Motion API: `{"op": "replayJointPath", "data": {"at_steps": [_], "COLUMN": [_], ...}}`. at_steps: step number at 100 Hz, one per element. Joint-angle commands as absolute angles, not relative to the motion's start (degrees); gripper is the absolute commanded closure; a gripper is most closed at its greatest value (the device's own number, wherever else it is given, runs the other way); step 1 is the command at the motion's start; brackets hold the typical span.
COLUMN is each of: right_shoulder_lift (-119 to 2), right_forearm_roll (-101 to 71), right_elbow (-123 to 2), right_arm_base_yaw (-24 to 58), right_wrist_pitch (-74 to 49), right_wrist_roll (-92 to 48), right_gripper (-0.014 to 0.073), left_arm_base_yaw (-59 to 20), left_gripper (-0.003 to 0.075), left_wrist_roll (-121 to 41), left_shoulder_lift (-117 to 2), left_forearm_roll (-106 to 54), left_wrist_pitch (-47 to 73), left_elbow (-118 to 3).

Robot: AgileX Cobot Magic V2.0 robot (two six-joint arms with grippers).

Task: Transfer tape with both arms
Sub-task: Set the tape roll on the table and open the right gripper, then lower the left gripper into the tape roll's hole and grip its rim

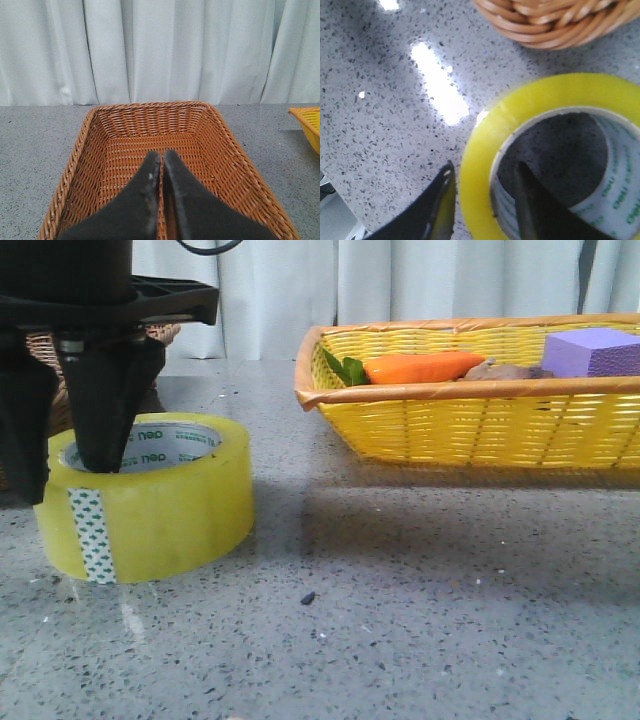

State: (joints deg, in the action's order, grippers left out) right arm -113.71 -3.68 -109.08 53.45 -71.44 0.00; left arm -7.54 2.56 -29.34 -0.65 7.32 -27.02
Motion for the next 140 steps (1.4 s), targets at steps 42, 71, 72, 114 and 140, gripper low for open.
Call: {"op": "replayJointPath", "data": {"at_steps": [42, 71, 72, 114, 140], "right_shoulder_lift": [-88.9, -78.3, -78.1, -67.5, -65.6], "right_forearm_roll": [3.4, 10.2, 10.3, 13.8, 14.2], "right_elbow": [-110.8, -110.8, -110.8, -110.7, -110.7], "right_arm_base_yaw": [46.8, 44.7, 44.7, 44.7, 44.7], "right_wrist_pitch": [-69.9, -68.8, -68.5, -59.3, -61.5], "right_wrist_roll": [-0.5, -0.5, -0.5, -0.5, -0.5], "right_gripper": [0.0449, 0.0666, 0.0666, 0.0666, 0.0666], "left_arm_base_yaw": [-15.0, -28.2, -28.5, -44.5, -45.9], "left_gripper": [0.0315, 0.0325, 0.0325, 0.0327, 0.0333], "left_wrist_roll": [3.1, 3.1, 3.1, 1.7, 1.4], "left_shoulder_lift": [-31.1, -41.7, -42.5, -68.4, -79.6], "left_forearm_roll": [-1.3, -1.3, -1.3, -4.3, -8.0], "left_wrist_pitch": [2.9, 15.3, 15.7, 40.2, 47.4], "left_elbow": [-30.0, -41.2, -41.6, -62.2, -66.3]}}
